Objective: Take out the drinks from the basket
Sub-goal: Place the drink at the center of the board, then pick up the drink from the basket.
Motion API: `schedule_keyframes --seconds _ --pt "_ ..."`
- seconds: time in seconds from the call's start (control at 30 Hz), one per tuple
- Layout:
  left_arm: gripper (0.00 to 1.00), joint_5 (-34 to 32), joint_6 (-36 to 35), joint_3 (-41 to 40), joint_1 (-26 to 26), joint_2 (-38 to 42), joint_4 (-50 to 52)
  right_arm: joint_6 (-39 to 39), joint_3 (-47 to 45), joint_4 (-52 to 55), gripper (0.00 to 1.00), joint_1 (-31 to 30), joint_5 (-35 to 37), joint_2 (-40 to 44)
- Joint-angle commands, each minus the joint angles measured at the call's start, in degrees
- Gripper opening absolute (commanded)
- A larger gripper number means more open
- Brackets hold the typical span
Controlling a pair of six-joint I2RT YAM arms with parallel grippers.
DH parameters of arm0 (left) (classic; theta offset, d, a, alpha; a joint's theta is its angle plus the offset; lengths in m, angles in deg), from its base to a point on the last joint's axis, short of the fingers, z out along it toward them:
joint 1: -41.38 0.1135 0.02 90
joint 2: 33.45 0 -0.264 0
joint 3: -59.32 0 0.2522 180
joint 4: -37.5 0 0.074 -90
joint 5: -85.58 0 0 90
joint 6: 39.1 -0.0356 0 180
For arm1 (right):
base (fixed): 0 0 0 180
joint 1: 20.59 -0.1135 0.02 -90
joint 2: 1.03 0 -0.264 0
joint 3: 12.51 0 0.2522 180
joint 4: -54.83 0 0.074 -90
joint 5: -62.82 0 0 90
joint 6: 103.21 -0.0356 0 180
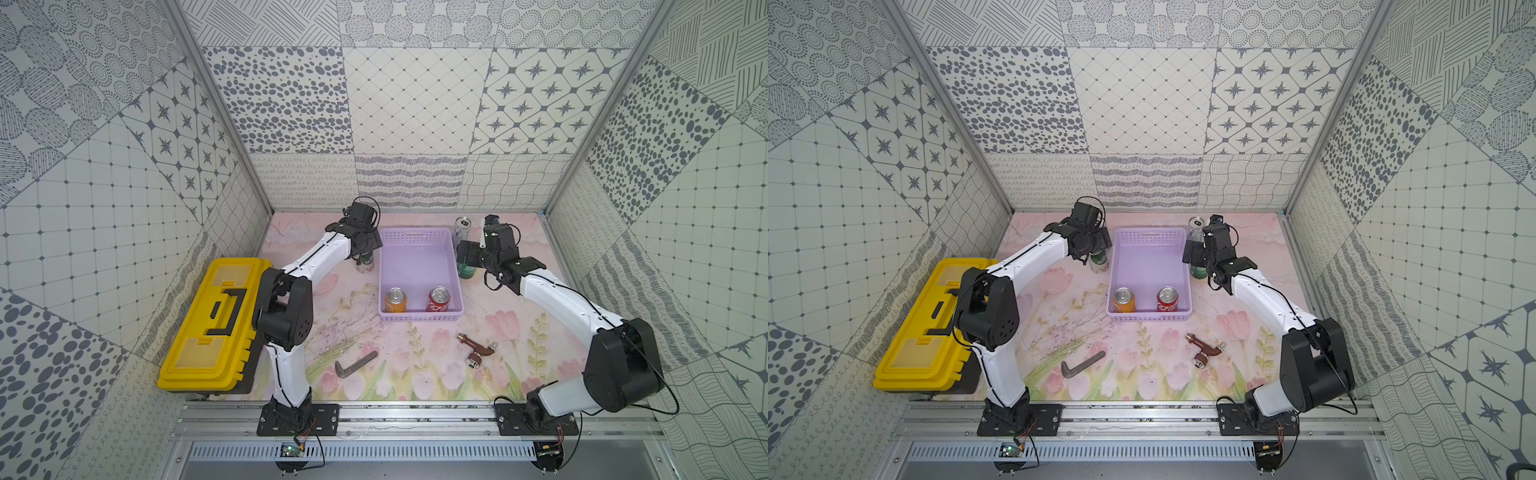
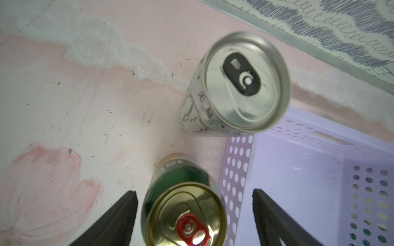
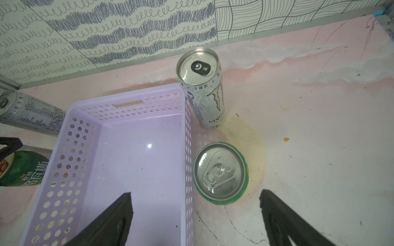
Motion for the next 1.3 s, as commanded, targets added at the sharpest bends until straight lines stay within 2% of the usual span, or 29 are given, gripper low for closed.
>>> schedule_keyframes --seconds 0.0,0.3,0.57,0.97,1.27 --pt "0.89 1.41 1.03 -0.49 -0.52 3.29 -1.31 -0.39 0.33 -1.47 0.97 0.21 -0.83 1.45" --pt "0.91 1.88 1.84 -9.31 -4.84 12.62 -3.19 0.33 1.31 0.43 0.97 0.05 -5.12 0.38" --pt "0.92 6.43 4.17 -18.56 -6.17 19.32 -5.84 0.93 1.36 4.41 0.97 -4.86 -5.61 1.92" --pt "0.91 4.89 2.33 -18.34 -8.19 22.97 -3.94 1.63 -4.46 8.2 0.97 -12.36 -9.33 5.64" --pt "0.91 5.33 2.37 -18.6 -8.37 21.83 -4.21 2.16 -6.36 9.78 0.97 -17.58 -9.07 2.72"
